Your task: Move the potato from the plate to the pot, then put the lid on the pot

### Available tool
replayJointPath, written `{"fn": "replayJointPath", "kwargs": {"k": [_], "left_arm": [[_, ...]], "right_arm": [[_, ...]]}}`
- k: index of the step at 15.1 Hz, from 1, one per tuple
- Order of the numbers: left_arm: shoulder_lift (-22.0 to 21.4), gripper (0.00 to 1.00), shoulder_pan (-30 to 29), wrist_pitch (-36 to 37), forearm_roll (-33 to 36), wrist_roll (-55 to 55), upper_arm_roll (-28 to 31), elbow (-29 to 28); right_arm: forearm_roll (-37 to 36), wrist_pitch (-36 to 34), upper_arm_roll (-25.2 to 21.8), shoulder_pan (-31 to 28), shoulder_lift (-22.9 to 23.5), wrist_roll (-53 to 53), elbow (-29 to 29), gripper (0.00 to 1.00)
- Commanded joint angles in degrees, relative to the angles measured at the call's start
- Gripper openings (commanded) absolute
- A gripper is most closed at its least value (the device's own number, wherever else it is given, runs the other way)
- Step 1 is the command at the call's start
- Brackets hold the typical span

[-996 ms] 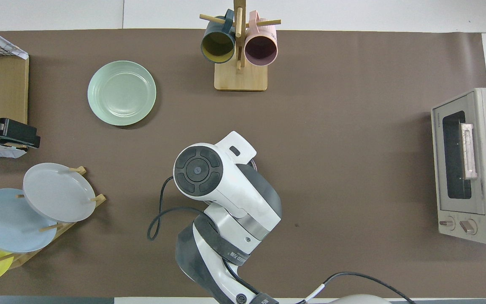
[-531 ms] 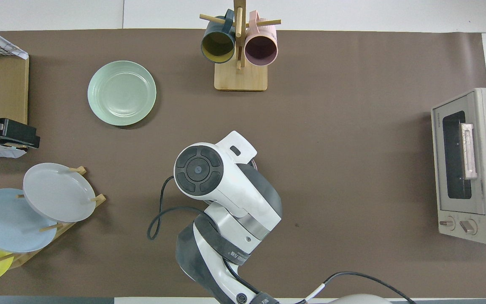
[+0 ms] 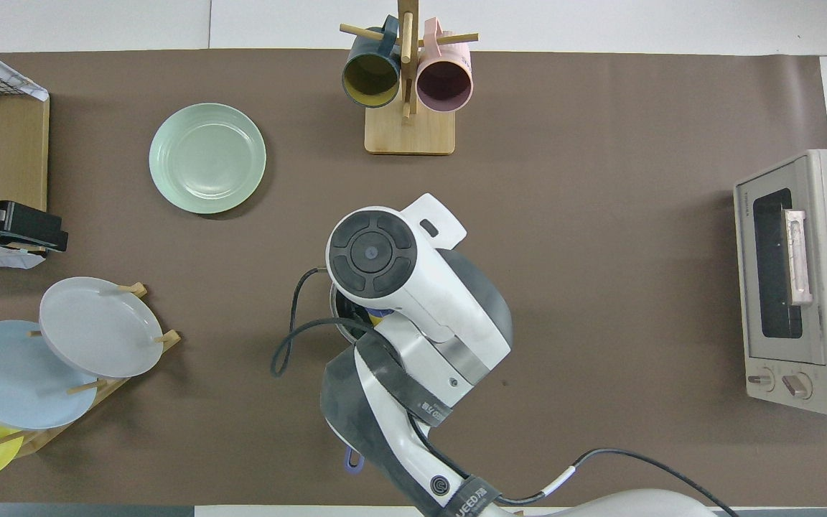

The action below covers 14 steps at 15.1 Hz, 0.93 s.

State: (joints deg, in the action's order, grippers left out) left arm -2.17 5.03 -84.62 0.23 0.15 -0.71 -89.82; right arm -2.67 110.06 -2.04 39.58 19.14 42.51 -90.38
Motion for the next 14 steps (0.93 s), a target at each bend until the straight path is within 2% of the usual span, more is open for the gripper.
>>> {"fn": "replayJointPath", "kwargs": {"k": [1,4,14], "left_arm": [[-1.44,1.00,-0.72,0.07,1.01,-0.59,-0.78,-1.32],[-1.44,1.00,-0.55,0.07,1.01,-0.33,-0.78,-1.32],[-1.61,1.00,-0.55,0.51,1.01,-0.77,-0.70,-1.41]], "right_arm": [[-0.49,-6.50,0.55,-3.44,-1.03,-2.95,5.10,1.00],[0.12,-11.87,0.64,-7.83,-2.60,-8.47,9.08,1.00],[0.56,-25.32,0.64,-25.68,-12.98,-29.32,7.68,1.00]]}}
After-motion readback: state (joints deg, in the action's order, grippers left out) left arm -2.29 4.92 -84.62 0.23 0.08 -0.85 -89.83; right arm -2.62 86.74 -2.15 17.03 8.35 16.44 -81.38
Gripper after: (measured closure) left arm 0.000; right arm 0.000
